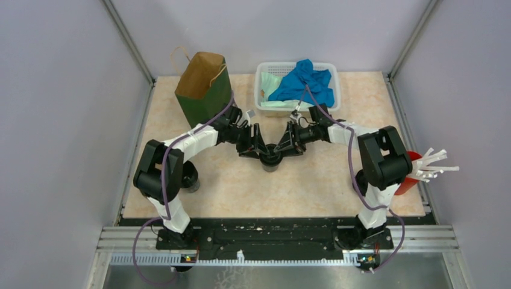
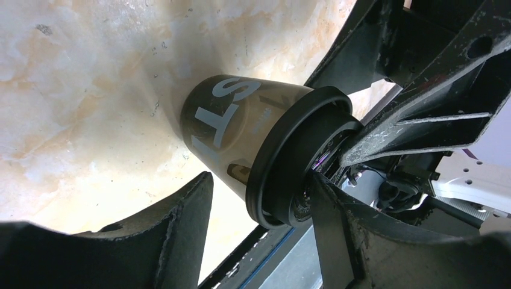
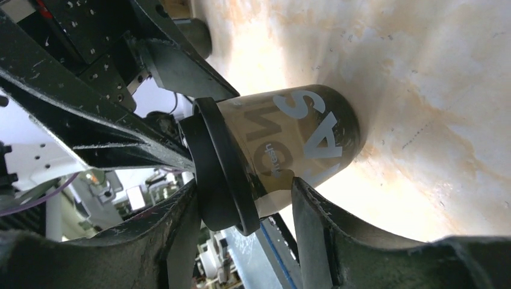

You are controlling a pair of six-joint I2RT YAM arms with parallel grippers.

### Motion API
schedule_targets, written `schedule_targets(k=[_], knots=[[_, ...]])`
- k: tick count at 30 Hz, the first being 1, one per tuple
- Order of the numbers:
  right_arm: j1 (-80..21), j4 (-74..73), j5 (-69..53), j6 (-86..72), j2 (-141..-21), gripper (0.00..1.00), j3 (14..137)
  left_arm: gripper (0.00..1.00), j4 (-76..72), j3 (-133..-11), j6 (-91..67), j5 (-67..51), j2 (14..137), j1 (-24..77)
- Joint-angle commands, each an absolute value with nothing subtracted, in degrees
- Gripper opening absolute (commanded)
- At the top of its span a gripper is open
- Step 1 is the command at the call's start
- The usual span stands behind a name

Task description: Pack the takeout coffee

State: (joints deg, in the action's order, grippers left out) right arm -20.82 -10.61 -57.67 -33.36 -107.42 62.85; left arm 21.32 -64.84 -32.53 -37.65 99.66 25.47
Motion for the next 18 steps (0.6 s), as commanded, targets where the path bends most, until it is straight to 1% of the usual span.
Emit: schedule_targets(k=[1, 3, 9, 12, 13, 18], knots=[[-21.3, -13.4, -50.7, -32.4, -103.3, 0.54, 61.7, 0.67, 26.3, -65.7, -28.8, -30.2, 102.1, 25.7], [-21.0, -15.6, -51.1, -31.8, -101.7, 0.58, 62.8, 0.73, 27.7, -67.7, -28.4, -30.3, 101.6, 25.8], [-21.0, -19.3, -50.4, -29.9, -100.3, 0.75, 64.1, 0.9, 32.6, -73.0, -27.3, -29.2, 99.8, 25.7], [-21.1, -20.6, -50.1, -29.2, -99.7, 0.79, 64.5, 0.96, 34.4, -74.4, -27.0, -28.9, 98.6, 25.8], [-21.0, -21.2, -50.1, -28.7, -99.6, 0.8, 64.8, 0.98, 34.7, -74.6, -27.0, -29.1, 98.0, 25.8], [-21.0, -24.0, -50.3, -25.9, -100.3, 0.83, 67.6, 0.98, 36.2, -75.0, -27.9, -31.0, 95.4, 25.9]])
